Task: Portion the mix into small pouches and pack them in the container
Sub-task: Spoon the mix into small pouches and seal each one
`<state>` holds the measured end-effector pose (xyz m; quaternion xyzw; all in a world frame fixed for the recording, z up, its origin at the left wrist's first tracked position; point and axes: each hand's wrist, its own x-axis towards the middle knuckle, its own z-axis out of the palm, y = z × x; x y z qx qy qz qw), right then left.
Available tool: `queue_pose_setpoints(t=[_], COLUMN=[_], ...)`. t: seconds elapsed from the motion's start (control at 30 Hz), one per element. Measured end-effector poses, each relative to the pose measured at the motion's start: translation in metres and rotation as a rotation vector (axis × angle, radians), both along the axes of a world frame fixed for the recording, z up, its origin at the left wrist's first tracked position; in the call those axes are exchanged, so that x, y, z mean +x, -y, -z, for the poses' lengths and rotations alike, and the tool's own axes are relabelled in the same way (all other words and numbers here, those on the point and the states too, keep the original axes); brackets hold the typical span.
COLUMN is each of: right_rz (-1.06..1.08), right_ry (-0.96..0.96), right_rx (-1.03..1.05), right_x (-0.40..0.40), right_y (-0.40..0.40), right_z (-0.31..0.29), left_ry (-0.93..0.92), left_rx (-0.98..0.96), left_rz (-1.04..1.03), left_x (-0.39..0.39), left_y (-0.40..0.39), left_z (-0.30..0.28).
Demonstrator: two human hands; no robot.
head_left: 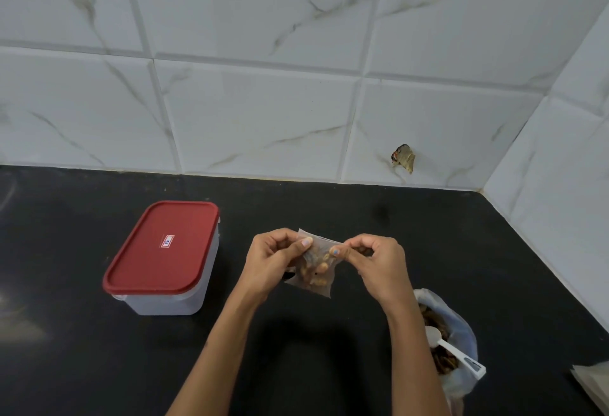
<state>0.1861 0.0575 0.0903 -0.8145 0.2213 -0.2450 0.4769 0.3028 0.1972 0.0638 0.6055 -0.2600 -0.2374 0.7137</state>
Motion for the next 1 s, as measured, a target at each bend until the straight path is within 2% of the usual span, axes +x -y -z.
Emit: queue_pose_setpoints(t=[0.1, 0.17, 0.27, 0.33, 0.6, 0.7, 0.83, 1.0], right_rz=[0.034, 0.023, -0.144, -0.236, -0.120, -0.080, -0.022, 0.027], right_ry=[-0.016, -0.017, -0.093, -0.163, -0.192, -0.203, -0.240, -0.288], right_rx=[0.066, 0.201, 0.550, 0.603, 0.654, 0.629, 0.505, 0.320], right_x=[0.006, 0.009, 0.013, 0.017, 0.044, 0.052, 0.062, 0.069], right_y=[-0.002, -0.005, -0.010, -0.015, -0.026, -0.024, -0.026, -0.028], right_z=[0.010, 0.016, 0.025, 0.033, 0.049, 0.054, 0.066, 0.078], left_ry=[-0.047, -0.105, -0.180, -0.206, -0.290, -0.236, -0.133, -0.102], left_rx=[0.019, 0.015, 0.032, 0.088, 0.234, 0.273, 0.350, 0.438], left_rz=[-0.002, -0.025, -0.102, -0.145, -0.214, -0.224, -0.313, -0.415], left_x=[0.001, 0.002, 0.006, 0.009, 0.019, 0.021, 0.020, 0.021], left_y=[-0.003, -0.007, -0.015, -0.021, -0.027, -0.024, -0.017, -0.012], left_z=[0.007, 0.012, 0.021, 0.028, 0.042, 0.043, 0.052, 0.063])
